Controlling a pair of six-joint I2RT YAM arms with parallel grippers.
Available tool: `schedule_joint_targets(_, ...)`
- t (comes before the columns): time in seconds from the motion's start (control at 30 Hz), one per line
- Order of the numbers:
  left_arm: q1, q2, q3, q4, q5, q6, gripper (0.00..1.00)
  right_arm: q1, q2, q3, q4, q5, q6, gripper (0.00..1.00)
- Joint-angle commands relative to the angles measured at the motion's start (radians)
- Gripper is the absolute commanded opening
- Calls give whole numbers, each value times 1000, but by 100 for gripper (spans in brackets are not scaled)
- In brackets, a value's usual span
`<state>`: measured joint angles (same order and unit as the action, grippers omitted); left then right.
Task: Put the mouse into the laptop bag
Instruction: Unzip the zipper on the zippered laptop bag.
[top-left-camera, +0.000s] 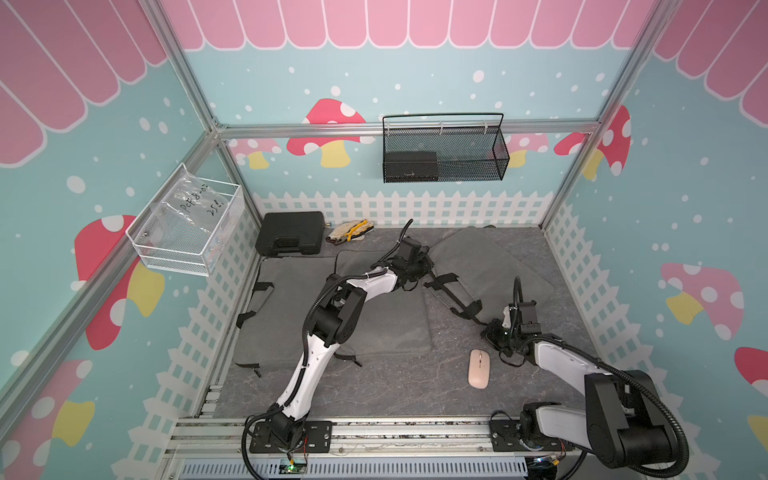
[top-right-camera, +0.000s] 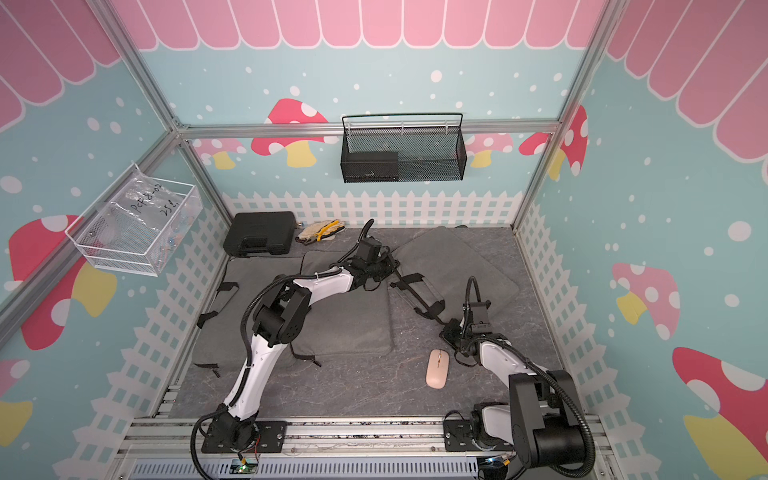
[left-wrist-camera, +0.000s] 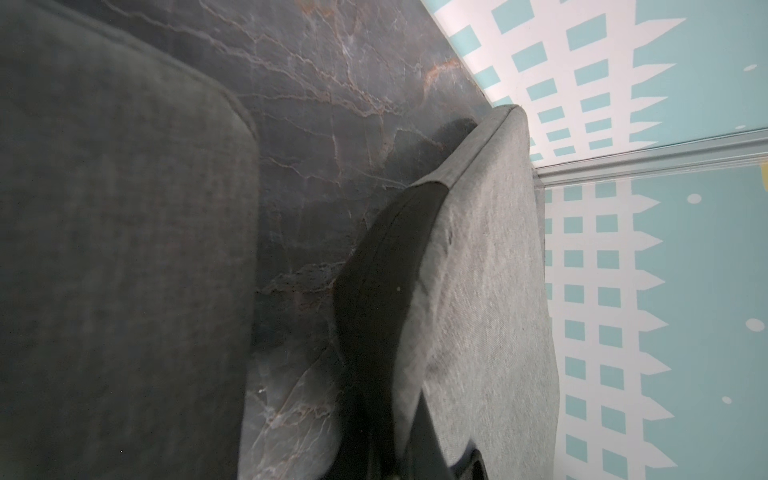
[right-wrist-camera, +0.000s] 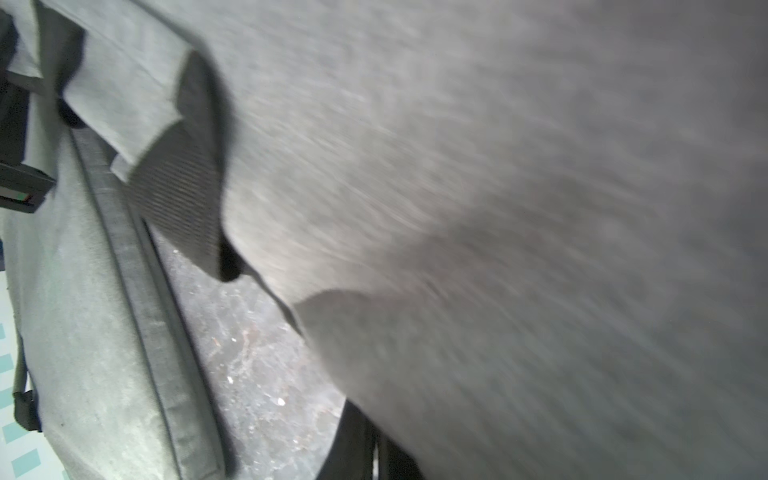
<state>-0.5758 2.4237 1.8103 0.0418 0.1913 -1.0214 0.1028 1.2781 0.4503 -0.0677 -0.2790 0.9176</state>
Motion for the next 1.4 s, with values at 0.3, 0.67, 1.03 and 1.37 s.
schedule_joint_targets(0.3, 0, -16, -7, 60, -3, -12, 0, 160, 148, 153, 37, 4, -19, 0)
schedule_joint_targets(0.67, 0, -154, -184, 94, -10, -38, 59, 101, 82, -6, -35, 133, -81, 0)
schedule_joint_targets(1.03, -185, -365, -437, 51, -132, -79, 80, -221, -52, -31, -78, 95, -199, 0)
schedule_joint_targets(1.37, -234, -138, -269, 15, -123, -134, 78, -254, -78, -58, -66, 2, -215, 0)
